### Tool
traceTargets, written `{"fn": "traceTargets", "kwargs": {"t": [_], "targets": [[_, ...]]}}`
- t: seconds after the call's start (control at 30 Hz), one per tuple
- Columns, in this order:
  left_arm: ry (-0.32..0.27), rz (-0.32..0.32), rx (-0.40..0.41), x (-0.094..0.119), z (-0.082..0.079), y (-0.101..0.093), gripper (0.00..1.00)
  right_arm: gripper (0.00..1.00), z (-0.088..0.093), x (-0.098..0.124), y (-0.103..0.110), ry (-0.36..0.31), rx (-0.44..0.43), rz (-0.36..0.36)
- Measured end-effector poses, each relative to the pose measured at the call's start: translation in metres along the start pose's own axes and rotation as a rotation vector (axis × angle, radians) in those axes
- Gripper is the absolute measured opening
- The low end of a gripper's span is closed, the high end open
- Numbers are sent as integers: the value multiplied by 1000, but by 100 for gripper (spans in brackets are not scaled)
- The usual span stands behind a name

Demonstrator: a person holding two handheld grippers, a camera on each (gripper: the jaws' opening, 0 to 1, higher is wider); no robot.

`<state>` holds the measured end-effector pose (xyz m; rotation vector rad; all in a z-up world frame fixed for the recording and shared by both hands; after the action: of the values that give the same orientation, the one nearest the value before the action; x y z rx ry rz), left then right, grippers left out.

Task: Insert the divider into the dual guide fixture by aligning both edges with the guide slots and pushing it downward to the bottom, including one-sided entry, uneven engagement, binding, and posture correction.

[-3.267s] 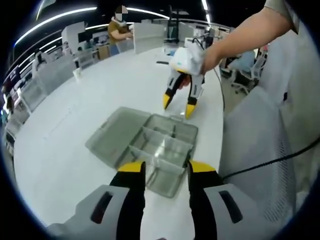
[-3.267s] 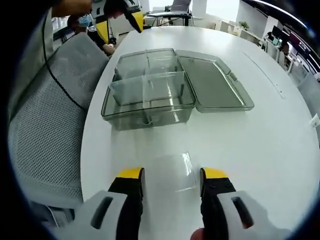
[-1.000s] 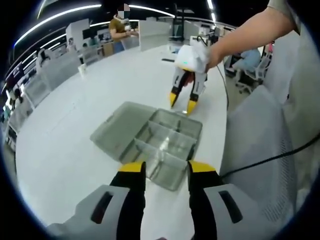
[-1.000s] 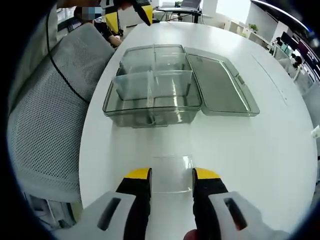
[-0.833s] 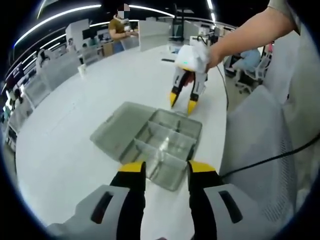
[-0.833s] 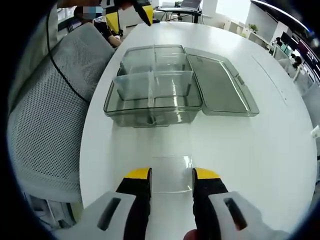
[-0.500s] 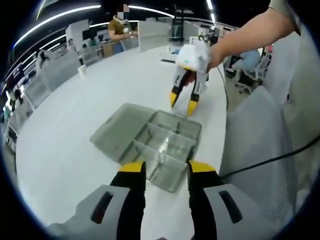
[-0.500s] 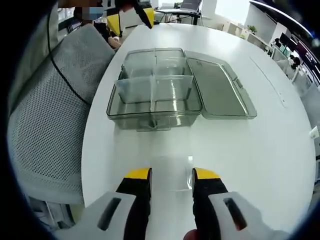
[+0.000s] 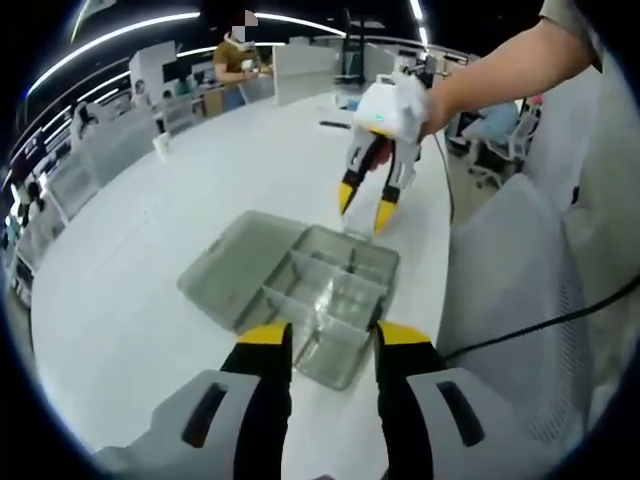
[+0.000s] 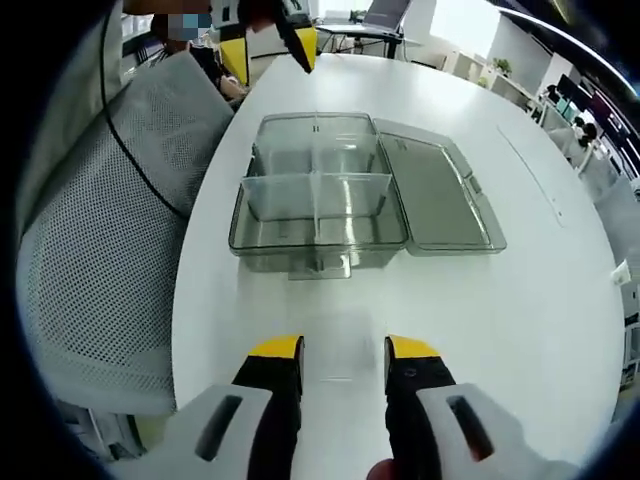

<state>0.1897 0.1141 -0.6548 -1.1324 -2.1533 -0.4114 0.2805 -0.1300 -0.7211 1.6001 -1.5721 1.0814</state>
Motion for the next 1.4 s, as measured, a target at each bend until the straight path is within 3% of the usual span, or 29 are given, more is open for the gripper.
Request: {"fn": "traceTargets", "kwargs": {"t": [0.6,0.9,1.4], "targets": [[-31,7,52,-7,-11,0,30,27,-38,32,11,-85,39,79],[-67,19,79,-13,-25,-3,30,27,-54,41,20,-115,63,101],[-147,85,199,-21,-45,-19,28,27,-79,52,38,-157,98,129]]}}
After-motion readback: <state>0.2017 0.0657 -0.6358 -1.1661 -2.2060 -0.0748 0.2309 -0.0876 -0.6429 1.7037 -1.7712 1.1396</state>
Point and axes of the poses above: the point that each gripper's makers call its tool centre point, and the gripper's own axes: x roughly backward along the fingers, y roughly to its left, z roughly out of its underside, the point moved 8 cm from there along x, roughly backward along the fingers, and after that the axes turned 1 degree about z, right-handed, at the moved point
